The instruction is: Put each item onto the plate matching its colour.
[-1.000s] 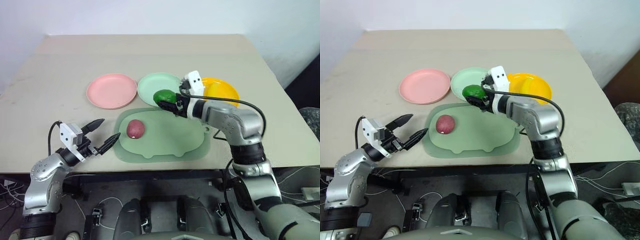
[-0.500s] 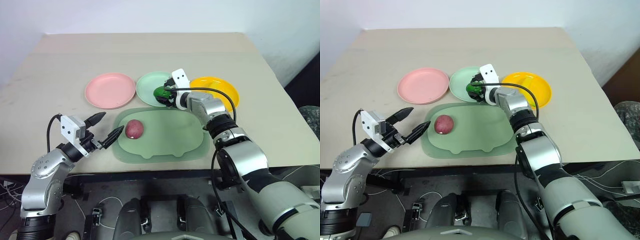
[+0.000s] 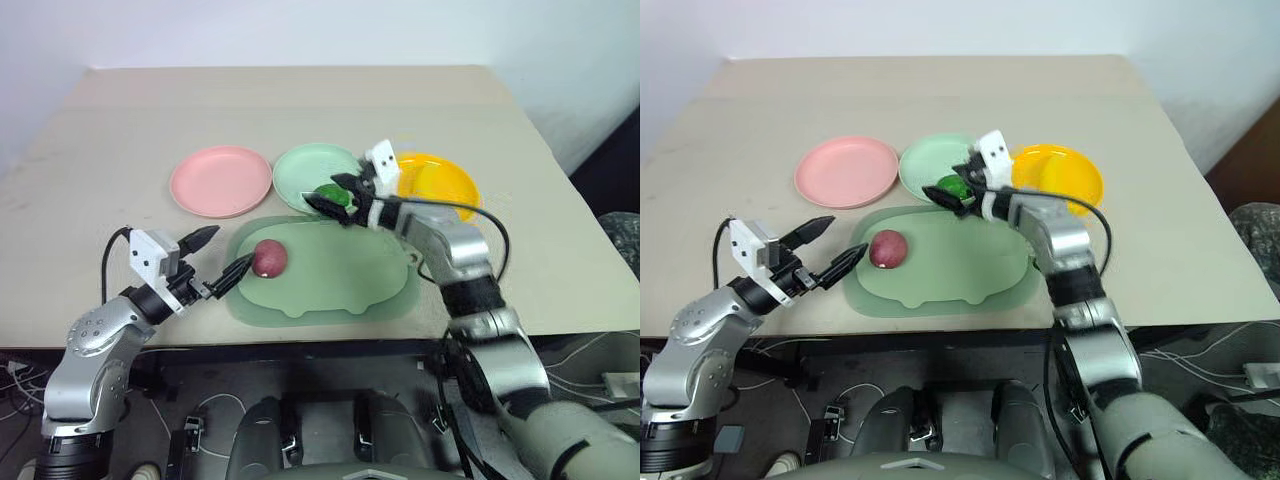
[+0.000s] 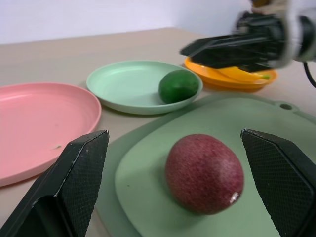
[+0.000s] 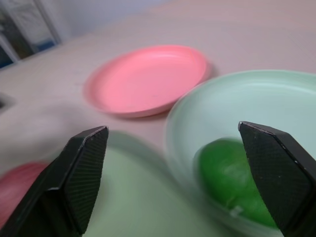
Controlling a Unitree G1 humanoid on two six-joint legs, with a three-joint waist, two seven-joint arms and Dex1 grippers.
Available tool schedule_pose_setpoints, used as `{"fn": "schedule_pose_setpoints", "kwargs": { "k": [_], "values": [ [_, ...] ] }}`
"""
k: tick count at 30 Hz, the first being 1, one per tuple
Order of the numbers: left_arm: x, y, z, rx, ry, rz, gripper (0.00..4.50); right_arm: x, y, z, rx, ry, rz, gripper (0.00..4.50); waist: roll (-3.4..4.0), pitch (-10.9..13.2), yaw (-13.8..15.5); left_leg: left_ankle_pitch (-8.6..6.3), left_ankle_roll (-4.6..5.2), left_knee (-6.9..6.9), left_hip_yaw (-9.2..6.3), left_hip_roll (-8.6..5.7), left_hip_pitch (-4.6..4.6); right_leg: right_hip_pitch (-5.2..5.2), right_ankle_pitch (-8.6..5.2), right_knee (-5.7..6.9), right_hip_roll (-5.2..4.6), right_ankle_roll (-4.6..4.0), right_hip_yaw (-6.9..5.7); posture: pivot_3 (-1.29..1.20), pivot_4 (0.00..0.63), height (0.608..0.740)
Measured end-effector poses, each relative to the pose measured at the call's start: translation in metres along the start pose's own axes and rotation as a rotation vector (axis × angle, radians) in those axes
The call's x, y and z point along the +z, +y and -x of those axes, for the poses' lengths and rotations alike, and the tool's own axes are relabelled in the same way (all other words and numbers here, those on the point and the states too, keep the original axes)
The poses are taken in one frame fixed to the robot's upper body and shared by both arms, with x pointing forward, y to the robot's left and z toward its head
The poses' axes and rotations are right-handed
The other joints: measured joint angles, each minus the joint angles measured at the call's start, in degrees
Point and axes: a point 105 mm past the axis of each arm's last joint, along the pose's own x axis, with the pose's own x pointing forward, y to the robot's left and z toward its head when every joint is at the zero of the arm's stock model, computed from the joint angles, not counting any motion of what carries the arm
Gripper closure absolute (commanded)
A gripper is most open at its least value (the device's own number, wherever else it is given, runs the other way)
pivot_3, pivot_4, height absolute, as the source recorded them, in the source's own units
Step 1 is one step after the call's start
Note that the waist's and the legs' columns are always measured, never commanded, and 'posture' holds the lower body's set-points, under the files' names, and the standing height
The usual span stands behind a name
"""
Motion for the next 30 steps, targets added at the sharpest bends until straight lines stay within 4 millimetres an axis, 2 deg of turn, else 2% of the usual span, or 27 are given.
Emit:
{"fn": "schedule_pose_setpoints", "kwargs": {
  "k": [5, 10, 13, 17, 23, 26, 28, 30],
  "values": [
    [-0.014, -0.004, -0.006, -0.013, 0.011, 0.041, 0.00, -0.004, 0.037, 0.035, 0.069, -0.028, 0.024, 0.04, -0.05, -0.03, 0.25, -0.01, -0.01, 0.00, -0.07, -0.01, 0.04, 0.06, 0.00, -0.05, -0.03, -0.01, -0.01, 0.00, 0.150, 0.695],
    [-0.016, -0.010, -0.023, -0.050, -0.009, 0.046, 0.00, -0.016, 0.046, 0.052, 0.047, 0.020, -0.006, 0.04, -0.06, -0.05, 0.24, 0.01, -0.02, 0.07, -0.09, -0.01, 0.08, 0.12, 0.03, -0.05, -0.03, -0.06, 0.00, 0.00, 0.150, 0.695],
    [-0.020, -0.012, -0.036, -0.066, -0.014, 0.042, 0.00, -0.017, 0.037, 0.062, -0.004, 0.033, -0.020, 0.04, -0.08, -0.06, 0.38, 0.02, 0.02, 0.13, -0.10, -0.05, 0.07, 0.17, 0.03, -0.06, -0.04, -0.06, 0.00, 0.00, 0.150, 0.695],
    [-0.028, -0.012, -0.042, -0.074, 0.013, 0.053, 0.00, -0.013, 0.023, 0.072, -0.074, 0.038, -0.006, 0.04, -0.09, -0.06, 0.33, 0.09, 0.13, 0.12, -0.12, -0.02, 0.08, 0.16, 0.03, -0.06, -0.01, -0.06, -0.01, 0.00, 0.150, 0.695],
    [-0.041, -0.010, -0.052, -0.084, 0.029, 0.070, 0.00, -0.010, 0.014, 0.078, -0.129, 0.031, -0.002, 0.04, -0.09, -0.06, 0.40, 0.11, 0.18, 0.15, -0.13, -0.03, 0.09, 0.20, 0.04, -0.05, -0.01, -0.05, -0.02, 0.00, 0.150, 0.695],
    [-0.042, -0.010, -0.060, -0.088, 0.017, 0.083, 0.56, -0.010, 0.012, 0.079, -0.149, 0.033, 0.000, 0.00, -0.11, -0.07, 0.54, 0.11, 0.20, 0.19, -0.15, -0.04, 0.10, 0.24, 0.04, -0.06, -0.03, -0.05, -0.03, 0.00, 0.150, 0.695],
    [-0.042, -0.009, -0.062, -0.088, 0.013, 0.088, 1.20, -0.010, 0.010, 0.080, -0.159, 0.036, 0.004, 0.00, -0.11, -0.07, 0.52, 0.11, 0.22, 0.19, -0.17, -0.04, 0.11, 0.25, 0.04, -0.06, -0.02, -0.05, -0.03, 0.00, 0.150, 0.695],
    [-0.043, -0.009, -0.062, -0.094, 0.011, 0.088, 1.37, -0.010, 0.008, 0.082, -0.172, 0.046, 0.013, 0.00, -0.11, -0.07, 0.49, 0.11, 0.22, 0.19, -0.17, -0.04, 0.13, 0.27, 0.04, -0.06, -0.01, -0.05, -0.04, 0.00, 0.150, 0.695]
  ]
}}
